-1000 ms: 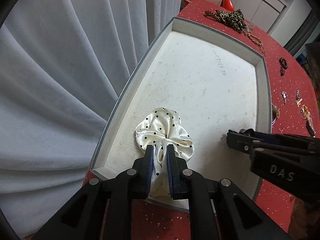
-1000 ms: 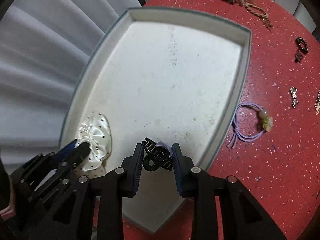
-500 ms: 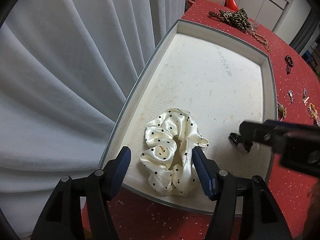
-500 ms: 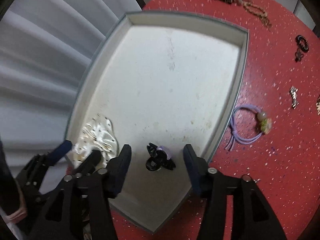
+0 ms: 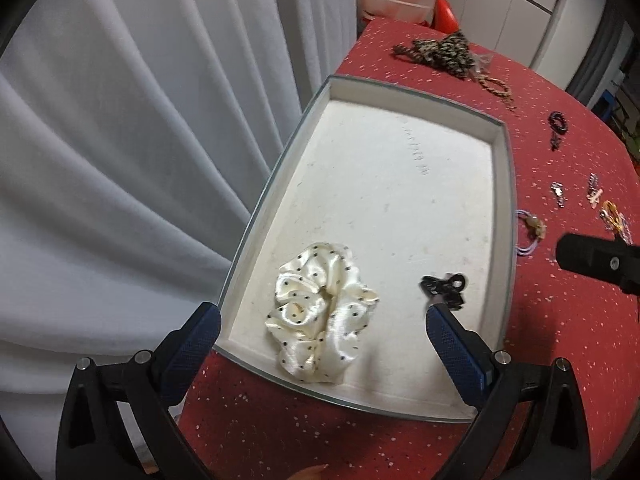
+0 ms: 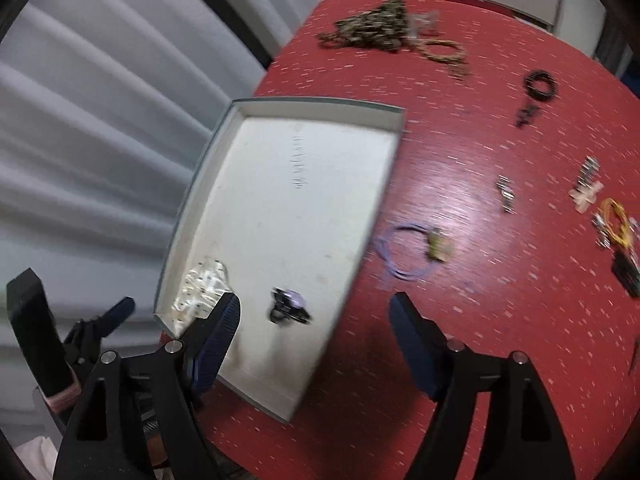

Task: Organize jewelry
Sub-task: 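Open the left tool to drop the scrunchie while the right tool releases the claw clip in the tray, then move the left tool to the lavender hair tie while the right tool moves to the grey snap clip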

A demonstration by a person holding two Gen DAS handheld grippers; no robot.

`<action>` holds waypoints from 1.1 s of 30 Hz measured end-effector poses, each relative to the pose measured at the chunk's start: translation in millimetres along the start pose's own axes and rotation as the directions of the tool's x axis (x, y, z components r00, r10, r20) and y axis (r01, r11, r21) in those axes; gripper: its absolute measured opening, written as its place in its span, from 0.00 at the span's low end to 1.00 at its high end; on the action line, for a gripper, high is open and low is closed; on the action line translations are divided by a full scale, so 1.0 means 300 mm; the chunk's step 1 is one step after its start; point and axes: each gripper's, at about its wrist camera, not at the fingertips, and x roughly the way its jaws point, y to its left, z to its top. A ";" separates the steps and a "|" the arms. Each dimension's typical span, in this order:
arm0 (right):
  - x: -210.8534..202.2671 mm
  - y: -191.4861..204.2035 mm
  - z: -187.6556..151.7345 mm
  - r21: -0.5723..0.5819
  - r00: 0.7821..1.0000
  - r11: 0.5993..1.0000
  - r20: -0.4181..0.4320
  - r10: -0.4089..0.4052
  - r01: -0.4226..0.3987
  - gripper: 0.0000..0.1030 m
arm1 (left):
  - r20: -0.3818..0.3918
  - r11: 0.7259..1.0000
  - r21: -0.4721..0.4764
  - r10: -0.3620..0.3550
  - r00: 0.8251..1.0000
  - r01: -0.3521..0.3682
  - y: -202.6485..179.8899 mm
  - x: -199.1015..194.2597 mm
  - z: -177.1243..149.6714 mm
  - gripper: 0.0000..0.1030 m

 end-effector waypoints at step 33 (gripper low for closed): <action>-0.222 -0.735 -0.307 0.350 0.977 0.914 -0.034 -0.209 0.207 0.85 | -0.077 0.942 0.245 -0.218 0.973 0.230 -0.637 -0.098 0.016 1.00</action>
